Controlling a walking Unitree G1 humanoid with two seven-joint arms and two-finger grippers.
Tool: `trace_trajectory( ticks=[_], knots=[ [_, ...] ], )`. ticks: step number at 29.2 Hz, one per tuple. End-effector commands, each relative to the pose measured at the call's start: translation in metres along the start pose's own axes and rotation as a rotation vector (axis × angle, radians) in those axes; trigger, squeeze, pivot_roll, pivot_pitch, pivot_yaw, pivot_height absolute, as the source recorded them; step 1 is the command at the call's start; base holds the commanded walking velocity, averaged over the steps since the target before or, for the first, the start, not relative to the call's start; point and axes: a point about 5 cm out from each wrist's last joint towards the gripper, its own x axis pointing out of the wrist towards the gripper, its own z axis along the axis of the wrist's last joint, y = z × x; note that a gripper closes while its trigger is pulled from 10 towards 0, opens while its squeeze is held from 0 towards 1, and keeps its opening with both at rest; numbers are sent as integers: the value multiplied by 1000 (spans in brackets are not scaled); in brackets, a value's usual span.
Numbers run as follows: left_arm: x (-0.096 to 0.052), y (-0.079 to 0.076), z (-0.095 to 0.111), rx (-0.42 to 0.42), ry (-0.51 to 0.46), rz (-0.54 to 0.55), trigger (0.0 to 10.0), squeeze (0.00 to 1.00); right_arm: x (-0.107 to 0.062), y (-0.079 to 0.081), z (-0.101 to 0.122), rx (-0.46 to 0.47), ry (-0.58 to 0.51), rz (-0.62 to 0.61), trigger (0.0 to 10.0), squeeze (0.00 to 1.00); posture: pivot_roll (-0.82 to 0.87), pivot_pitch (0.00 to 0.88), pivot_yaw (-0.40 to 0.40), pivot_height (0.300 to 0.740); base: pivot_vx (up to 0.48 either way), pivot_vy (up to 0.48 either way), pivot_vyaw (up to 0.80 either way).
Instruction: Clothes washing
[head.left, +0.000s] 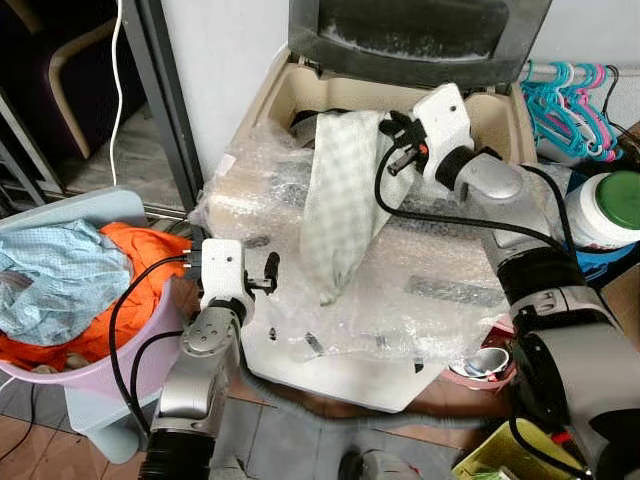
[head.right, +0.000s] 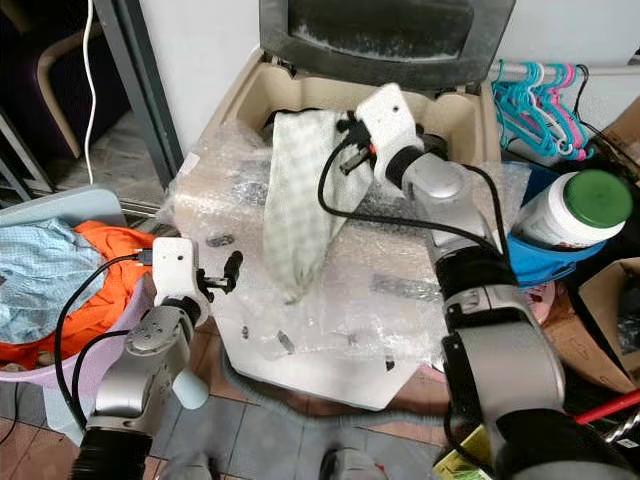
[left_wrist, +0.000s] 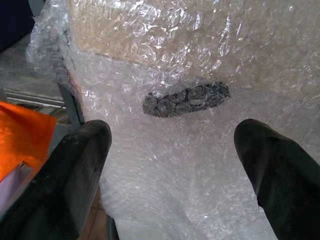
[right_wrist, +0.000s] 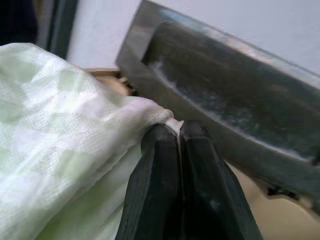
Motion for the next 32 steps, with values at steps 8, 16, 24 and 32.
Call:
trace_trajectory(
  ticks=[8, 16, 24, 32],
  knots=[
    [0, 0, 1, 8, -5, 10, 10000, 0, 3, -2, 2, -46, -30, -129, 10000, 1000, -22, 0, -47, 740, 0, 0, 0],
    [2, -1, 1, 13, -3, 0, 10000, 0, -2, 2, -10, -48, -4, -106, 10000, 1000, -35, 0, -39, 740, 0, 0, 0],
    [1, 0, 2, 13, -7, 1, 10000, 0, -5, 10, 21, -25, -240, 23, 10000, 1000, -28, 0, -40, 740, 0, 0, 0],
    [1, 0, 1, 13, -6, 1, 10000, 0, -47, 72, -29, 38, -83, 647, 10000, 1000, -31, 0, -38, 740, 0, 0, 0]
  ],
)
